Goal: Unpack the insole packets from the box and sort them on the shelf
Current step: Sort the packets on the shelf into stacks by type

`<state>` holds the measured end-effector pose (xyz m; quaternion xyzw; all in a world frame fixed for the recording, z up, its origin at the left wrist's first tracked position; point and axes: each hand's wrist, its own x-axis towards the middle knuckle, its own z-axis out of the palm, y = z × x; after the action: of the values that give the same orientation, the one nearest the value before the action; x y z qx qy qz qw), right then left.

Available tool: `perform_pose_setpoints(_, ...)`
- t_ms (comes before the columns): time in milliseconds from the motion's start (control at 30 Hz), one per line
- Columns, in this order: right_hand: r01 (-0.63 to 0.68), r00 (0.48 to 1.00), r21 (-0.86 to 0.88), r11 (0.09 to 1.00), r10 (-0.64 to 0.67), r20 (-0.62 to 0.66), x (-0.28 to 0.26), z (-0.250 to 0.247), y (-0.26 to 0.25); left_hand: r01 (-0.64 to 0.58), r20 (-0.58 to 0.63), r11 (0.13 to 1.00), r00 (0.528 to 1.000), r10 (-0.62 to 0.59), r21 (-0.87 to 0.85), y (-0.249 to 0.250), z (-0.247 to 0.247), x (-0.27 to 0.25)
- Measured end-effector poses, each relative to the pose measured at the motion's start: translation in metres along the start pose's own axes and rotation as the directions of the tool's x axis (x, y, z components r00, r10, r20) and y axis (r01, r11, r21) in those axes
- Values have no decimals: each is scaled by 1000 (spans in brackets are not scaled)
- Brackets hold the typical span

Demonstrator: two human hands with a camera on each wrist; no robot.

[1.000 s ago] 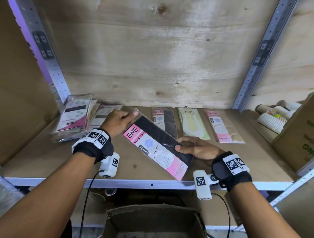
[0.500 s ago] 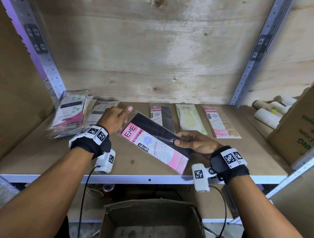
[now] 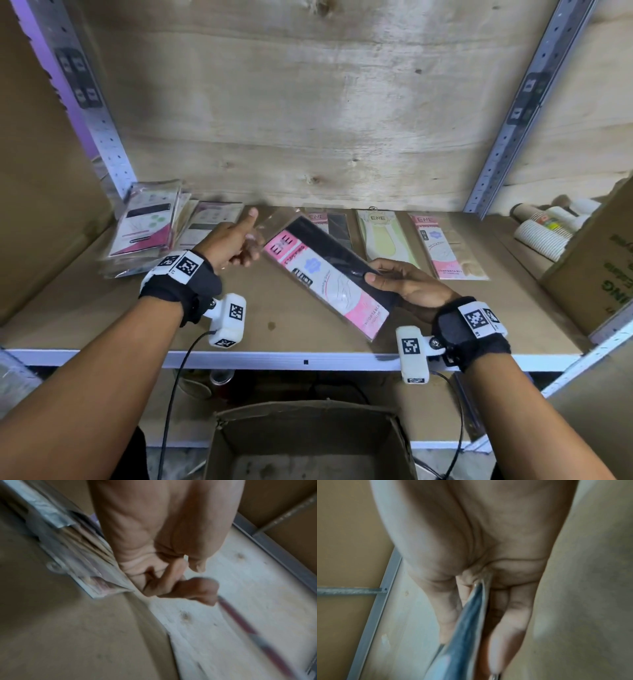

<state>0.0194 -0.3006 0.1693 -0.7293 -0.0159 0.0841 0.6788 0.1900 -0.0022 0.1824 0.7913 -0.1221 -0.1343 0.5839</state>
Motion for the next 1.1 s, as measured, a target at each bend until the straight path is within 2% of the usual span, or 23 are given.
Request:
perform_pose_setpoints(67,2,998,133,991,7,-65,0,2,-1,48,34,987,998,-43,-154,8,5,-5)
perform_pose_setpoints(133,9,990,228,974,23,-137,2,6,-2,105,119,972,990,-81,-211,18,13,-13)
perform_pose_setpoints(267,38,965,339,940,53,-257,10,19,-4,167,360,981,925,-120,-101,33,38,-33)
perform_pose_setpoints(367,56,958,406,912,66,-280,16,27,-2,120,445,993,889,-106,-3,38,61,-47)
perform_pose_setpoints(433,32,957,394,919,85,-276,19,31,0,90,461,996,883,-88,17,36,70,-51)
perform_pose_setpoints(533,-69,948,320,945,162,-275,23,31,3,116,446,993,888,-116,27,34,69,-51)
perform_pose_setpoints(667,-141,969,230,963,182,-169,23,29,5,187,495,980,846,-199,73,31,61,-50)
perform_pose_setpoints(767,-158,968,154,975,184,-171,21,33,5,212,525,974,822,-221,79,31,56,-50)
perform_pose_setpoints(833,-162,969,70,984,173,-175,20,33,2,206,506,974,832,-227,98,31,55,-50)
perform_pose_setpoints(900,-176,959,-42,984,162,-231,22,30,-3,192,447,978,870,-208,82,32,55,-47)
perform_pose_setpoints(1000,-161,928,-26,987,143,-345,34,21,-6,137,299,990,944,-139,28,35,60,-38)
perform_pose_setpoints(1100,-163,892,-71,984,117,-436,52,13,-11,88,203,996,975,-89,14,40,64,-26)
